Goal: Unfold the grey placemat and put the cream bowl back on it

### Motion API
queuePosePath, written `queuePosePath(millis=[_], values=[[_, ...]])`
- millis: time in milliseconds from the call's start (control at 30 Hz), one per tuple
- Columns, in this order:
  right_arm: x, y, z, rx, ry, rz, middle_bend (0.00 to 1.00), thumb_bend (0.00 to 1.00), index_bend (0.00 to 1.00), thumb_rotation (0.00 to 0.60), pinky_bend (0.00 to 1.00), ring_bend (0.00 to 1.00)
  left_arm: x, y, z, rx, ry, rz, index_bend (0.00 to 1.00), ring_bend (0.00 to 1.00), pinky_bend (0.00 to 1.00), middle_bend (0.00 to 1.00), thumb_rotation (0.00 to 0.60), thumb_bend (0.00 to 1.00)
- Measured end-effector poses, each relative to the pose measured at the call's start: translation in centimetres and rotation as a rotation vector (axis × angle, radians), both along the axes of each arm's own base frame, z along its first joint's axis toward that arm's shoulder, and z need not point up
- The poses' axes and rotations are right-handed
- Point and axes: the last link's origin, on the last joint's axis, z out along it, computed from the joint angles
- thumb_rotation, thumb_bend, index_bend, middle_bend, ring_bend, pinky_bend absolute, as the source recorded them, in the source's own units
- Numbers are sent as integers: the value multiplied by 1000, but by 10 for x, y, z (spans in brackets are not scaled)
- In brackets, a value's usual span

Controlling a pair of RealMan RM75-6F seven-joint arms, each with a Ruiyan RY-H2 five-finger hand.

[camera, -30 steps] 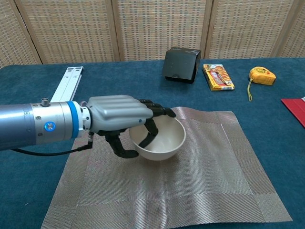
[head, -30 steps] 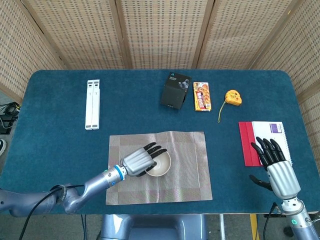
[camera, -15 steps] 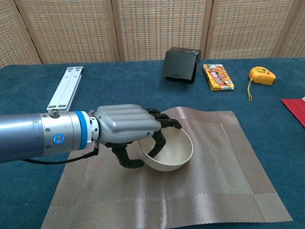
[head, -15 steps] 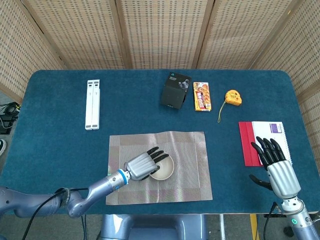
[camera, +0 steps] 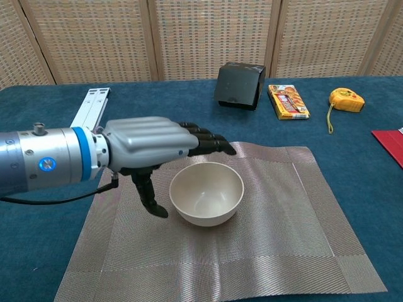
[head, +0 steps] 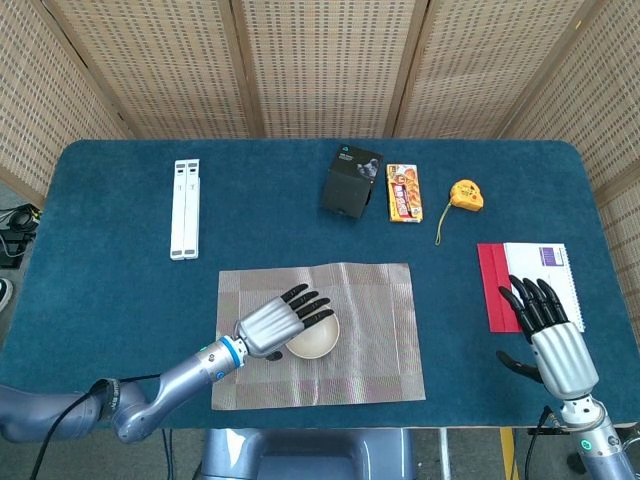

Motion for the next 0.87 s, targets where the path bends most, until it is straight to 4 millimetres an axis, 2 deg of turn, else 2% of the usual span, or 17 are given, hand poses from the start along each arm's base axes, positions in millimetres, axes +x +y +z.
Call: queuePosePath(millis=[200,367,500,567,633,733,867], values=[[2,2,-1,0,7,8,0,0,12,600,0,0,-9,5,50,123,-92,21,0,0,0,0,600,0],[3,3,1,-16,8,9,0,0,12,600,0,0,-36,8,96,353,-151,79,0,0,0,0,600,0],[1,1,3,-52,31,-11,0,0,12,600,0,0,-74,-4,131,554,-176,203,0,0,0,0,600,0],[-1,0,4,-69,33,-37,0,0,12,600,0,0,-101,-17,146,640,-169,295,0,0,0,0,600,0],[-2,-1,5,-84,38,-59,0,0,12,600,0,0,-127,-32,155,687,-150,391,0,0,0,0,600,0],[-3,-2,7,-110,57,-85,0,0,13,600,0,0,-155,-49,162,697,-135,502,0,0,0,0,600,0],[-2,-3,7,-118,62,-107,0,0,13,600,0,0,-176,-62,167,695,-128,559,0,0,0,0,600,0]])
